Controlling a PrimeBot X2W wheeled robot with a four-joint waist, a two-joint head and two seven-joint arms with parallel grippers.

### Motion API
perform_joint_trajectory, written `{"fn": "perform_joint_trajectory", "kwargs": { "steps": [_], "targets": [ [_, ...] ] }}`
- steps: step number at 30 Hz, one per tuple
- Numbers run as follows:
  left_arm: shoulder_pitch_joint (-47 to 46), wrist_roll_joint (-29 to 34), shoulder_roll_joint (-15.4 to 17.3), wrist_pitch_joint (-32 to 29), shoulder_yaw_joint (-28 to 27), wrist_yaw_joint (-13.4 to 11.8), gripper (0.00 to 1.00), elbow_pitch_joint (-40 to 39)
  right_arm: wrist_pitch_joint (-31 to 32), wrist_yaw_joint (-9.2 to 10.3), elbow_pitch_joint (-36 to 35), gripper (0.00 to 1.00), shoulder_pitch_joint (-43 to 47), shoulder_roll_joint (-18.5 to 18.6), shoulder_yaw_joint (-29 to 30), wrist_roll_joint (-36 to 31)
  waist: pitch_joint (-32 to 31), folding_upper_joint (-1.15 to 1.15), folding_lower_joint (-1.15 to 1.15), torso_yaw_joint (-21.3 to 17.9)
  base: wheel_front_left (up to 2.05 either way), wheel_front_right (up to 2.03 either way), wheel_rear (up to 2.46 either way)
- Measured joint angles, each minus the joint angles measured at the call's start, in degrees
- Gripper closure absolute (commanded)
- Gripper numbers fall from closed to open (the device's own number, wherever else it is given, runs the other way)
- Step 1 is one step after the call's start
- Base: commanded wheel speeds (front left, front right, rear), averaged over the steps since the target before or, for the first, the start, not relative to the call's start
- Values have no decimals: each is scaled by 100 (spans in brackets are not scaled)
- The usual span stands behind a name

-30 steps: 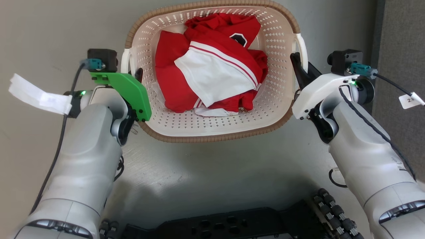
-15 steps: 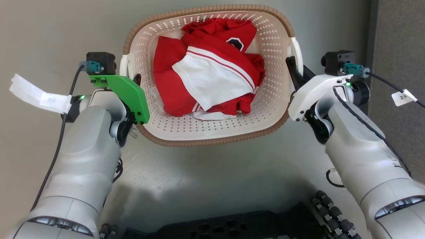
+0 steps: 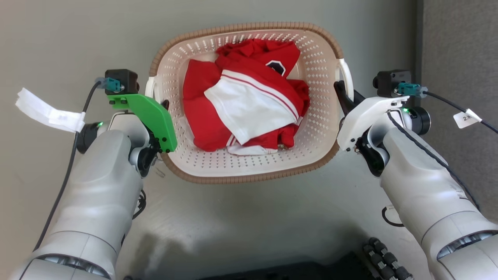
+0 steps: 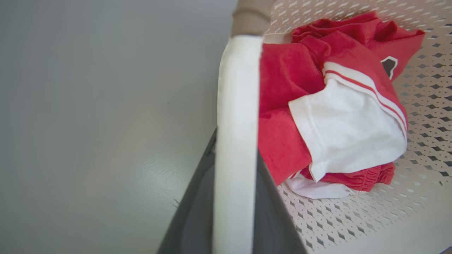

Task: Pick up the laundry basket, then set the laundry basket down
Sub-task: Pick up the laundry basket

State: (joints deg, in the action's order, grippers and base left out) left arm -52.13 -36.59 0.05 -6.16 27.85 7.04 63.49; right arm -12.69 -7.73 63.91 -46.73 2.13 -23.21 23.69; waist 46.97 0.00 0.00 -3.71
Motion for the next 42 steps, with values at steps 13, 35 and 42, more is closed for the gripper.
{"fn": "perform_joint_trajectory", "kwargs": {
  "steps": [13, 35, 42],
  "targets": [
    [220, -476, -12, -598, 208, 4, 100, 255, 579, -1, 178, 100, 276, -38, -213, 568, -750, 0, 0, -12, 0, 0, 0],
    [798, -1122, 8, -1324, 438, 1, 100, 343, 1448, 0, 322, 100, 615, -25, -837, 891, -2104, 0, 0, -83, 0, 0, 0],
    [994, -1255, 8, -1504, 525, 1, 100, 404, 1727, 0, 405, 100, 778, -35, -896, 1110, -2614, 0, -1, -121, 0, 0, 0]
  ]
}}
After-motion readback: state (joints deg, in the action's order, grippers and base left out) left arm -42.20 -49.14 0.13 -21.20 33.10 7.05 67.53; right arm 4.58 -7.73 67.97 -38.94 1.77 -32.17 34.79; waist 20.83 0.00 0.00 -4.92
